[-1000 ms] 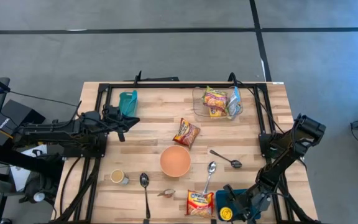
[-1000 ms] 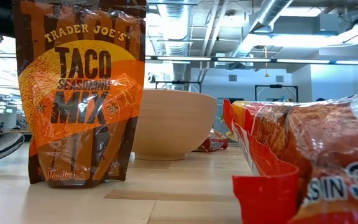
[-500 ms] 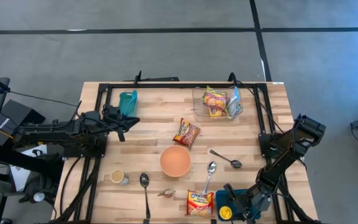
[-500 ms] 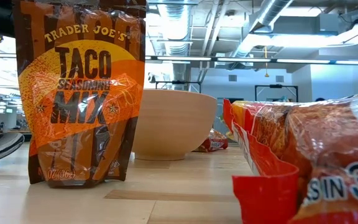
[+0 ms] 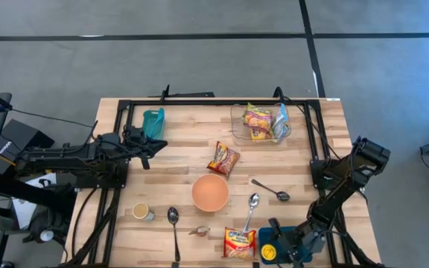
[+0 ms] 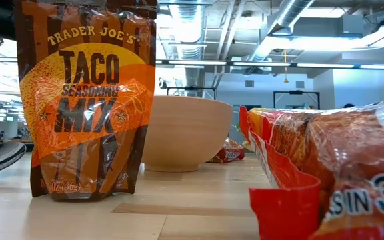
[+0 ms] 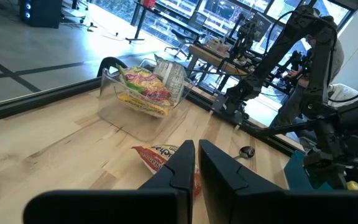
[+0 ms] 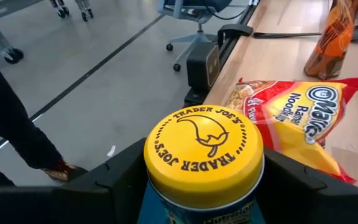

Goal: Pick & Place Food Item
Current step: Put the yellow seasoning can into the dark blue bin

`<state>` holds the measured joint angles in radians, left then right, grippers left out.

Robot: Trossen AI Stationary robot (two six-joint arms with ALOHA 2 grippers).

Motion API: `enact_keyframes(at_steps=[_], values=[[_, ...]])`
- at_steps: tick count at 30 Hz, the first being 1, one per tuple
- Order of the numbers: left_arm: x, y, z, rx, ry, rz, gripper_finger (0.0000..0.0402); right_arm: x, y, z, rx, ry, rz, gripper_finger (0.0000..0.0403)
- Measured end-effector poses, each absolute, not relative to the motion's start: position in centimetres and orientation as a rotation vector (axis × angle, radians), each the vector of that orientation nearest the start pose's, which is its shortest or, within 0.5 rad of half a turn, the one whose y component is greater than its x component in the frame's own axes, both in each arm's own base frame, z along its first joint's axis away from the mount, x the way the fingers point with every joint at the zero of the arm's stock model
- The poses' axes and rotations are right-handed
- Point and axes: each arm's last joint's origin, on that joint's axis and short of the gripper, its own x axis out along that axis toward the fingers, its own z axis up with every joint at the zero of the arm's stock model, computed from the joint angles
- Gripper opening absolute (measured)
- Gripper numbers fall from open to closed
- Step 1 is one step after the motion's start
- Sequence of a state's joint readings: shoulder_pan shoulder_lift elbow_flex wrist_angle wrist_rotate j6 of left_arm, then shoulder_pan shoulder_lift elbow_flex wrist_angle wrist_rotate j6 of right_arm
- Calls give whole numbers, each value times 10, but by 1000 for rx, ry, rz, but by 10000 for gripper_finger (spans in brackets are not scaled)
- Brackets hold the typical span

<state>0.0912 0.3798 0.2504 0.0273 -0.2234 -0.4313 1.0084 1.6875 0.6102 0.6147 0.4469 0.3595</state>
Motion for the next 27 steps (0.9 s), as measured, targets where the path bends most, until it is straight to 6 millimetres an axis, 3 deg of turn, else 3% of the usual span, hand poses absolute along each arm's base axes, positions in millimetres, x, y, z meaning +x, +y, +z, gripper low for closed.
enact_keyframes(at_steps=[27], values=[[120,17,220,-421,33,332,16,158,259,137,-98,389,515,245]])
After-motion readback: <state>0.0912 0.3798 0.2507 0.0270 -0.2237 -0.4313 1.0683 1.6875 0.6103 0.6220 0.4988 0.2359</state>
